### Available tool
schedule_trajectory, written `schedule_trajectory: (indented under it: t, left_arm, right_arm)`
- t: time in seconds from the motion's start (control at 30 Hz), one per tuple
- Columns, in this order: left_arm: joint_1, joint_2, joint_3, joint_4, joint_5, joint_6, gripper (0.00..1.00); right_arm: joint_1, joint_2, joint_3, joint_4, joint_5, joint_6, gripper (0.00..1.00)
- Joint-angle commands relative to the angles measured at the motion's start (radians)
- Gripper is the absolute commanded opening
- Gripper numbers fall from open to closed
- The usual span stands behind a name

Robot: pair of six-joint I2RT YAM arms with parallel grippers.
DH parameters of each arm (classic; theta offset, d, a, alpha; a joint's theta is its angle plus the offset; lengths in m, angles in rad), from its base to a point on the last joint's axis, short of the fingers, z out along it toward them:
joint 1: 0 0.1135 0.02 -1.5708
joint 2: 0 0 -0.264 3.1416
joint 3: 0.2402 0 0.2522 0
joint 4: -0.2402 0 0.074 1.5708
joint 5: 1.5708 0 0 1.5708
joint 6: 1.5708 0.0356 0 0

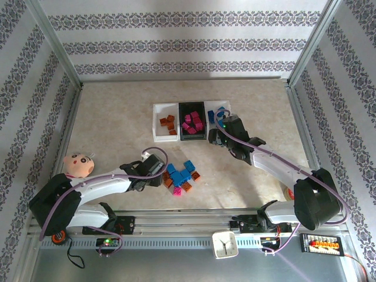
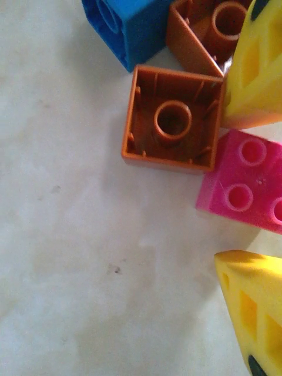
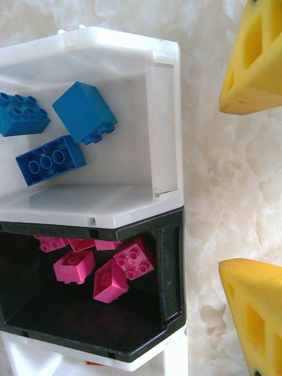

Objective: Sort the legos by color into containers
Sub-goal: Pick up the lego from the middle-left of the table, then place the lego in the container.

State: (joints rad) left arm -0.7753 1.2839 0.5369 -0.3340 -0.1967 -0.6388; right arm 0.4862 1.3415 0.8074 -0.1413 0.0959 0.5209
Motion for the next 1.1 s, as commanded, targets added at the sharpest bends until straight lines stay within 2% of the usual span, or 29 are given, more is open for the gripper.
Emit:
schedule_trajectory:
  t: [0.0,0.3,0.47,0.63,0.83,0.93,1.07]
  left_arm:
    - [-0.021,-0.014,0.023,0.003,-0.041,0.000,0.56]
    - [-0.021,0.071,0.024,-0.013,-0.023,-0.020,0.52]
    - [-0.021,0.085,0.012,0.005,-0.002,-0.030,0.38]
    - [-0.028,-0.014,0.048,-0.021,0.027,-0.019,0.31]
    - [-0.032,-0.079,0.207,-0.039,0.070,0.034,0.31]
    - [-0.032,0.008,0.349,-0.023,0.065,0.091,0.32]
    - [-0.012,0.209,0.573,0.017,0.057,0.182,0.32]
  right_arm:
    - [-0.008,-0.002,-0.016,0.023,0.005,0.012,0.66]
    - [-0.008,0.003,-0.025,0.026,0.001,0.011,0.66]
    - [-0.009,0.001,-0.031,0.026,0.005,0.011,0.66]
    - [-0.009,-0.012,-0.043,0.028,0.002,0.014,0.66]
    - [-0.001,-0.072,-0.099,0.038,0.001,0.037,0.66]
    - [0.011,-0.112,-0.141,0.039,0.004,0.050,0.66]
    - [0.026,-0.158,-0.195,0.032,0.002,0.060,0.66]
